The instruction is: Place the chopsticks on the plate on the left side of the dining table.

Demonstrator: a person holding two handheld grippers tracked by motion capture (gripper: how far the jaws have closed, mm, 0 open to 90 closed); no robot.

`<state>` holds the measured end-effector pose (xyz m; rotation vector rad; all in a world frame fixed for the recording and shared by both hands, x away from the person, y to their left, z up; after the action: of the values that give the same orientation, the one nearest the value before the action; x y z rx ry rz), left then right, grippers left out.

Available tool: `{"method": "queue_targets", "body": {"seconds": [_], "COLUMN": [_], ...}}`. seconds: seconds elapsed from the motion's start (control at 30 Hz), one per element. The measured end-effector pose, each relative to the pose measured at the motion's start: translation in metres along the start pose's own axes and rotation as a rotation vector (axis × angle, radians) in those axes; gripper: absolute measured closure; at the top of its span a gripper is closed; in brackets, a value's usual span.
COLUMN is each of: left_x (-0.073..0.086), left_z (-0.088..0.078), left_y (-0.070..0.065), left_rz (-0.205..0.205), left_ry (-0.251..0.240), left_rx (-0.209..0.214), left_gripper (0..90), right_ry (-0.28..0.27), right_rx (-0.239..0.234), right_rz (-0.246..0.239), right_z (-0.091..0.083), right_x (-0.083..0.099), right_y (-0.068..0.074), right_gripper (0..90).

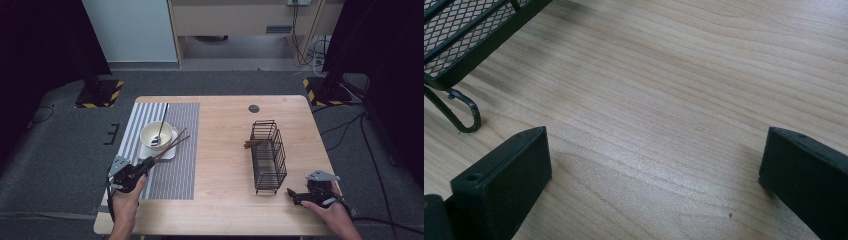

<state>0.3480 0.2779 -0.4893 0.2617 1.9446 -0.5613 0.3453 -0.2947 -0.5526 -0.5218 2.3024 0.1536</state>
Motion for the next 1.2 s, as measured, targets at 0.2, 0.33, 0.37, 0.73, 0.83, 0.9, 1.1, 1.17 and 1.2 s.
{"method": "queue_targets", "body": {"seconds": [0.2, 0.33, 0.37, 0.73, 0.83, 0.9, 1.1, 1.17, 1.2], "left_x": [0.002, 0.007, 0.007, 0.019, 0.021, 0.023, 0.028, 0.029, 0.029], "left_z": [-0.002, -0.003, -0.003, 0.003, 0.004, 0.005, 0.008, 0.008, 0.008], "left_y": [0.003, 0.005, 0.005, 0.014, 0.017, 0.018, 0.022, 0.023, 0.022], "left_rz": [0.002, 0.007, 0.005, -0.056, -0.072, -0.076, -0.116, -0.118, -0.118], "left_ry": [0.009, 0.042, 0.049, 0.134, 0.155, 0.166, 0.210, 0.216, 0.219], "left_rx": [-0.013, -0.005, -0.004, 0.010, 0.011, 0.014, 0.044, 0.042, 0.042], "left_gripper": [83.9, 83.9, 83.8, 83.7, 83.5, 83.5, 83.4, 83.3, 83.3], "right_ry": [0.000, 0.000, 0.000, 0.000, 0.000, 0.000, 0.000, 0.000, 0.000], "right_rx": [0.000, 0.000, 0.000, 0.001, 0.001, 0.001, 0.001, 0.001, 0.001], "right_rz": [0.000, 0.000, 0.000, 0.001, 0.001, 0.000, 0.001, 0.000, 0.001], "right_z": [0.000, 0.000, 0.000, 0.000, 0.000, 0.000, 0.000, 0.000, 0.000], "right_x": [0.000, 0.000, 0.000, 0.000, 0.000, 0.000, 0.000, 0.000, 0.000], "right_y": [0.000, 0.000, 0.000, 0.000, 0.000, 0.000, 0.000, 0.000, 0.000], "right_gripper": [0.2, 0.2, 0.2, 0.2, 0.2, 0.2, 0.2, 0.2, 0.2]}}
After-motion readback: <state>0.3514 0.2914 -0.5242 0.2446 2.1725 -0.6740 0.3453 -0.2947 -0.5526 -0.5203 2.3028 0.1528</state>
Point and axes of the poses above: each handheld gripper's, and its own axes: z roughly forward along the jaws, x roughly out of its underside, y roughly to its left, the point moved 2 cm from there along z, roughly forward along the jaws, and after that the axes turned 4 degrees about x, right-handed, at the moved point
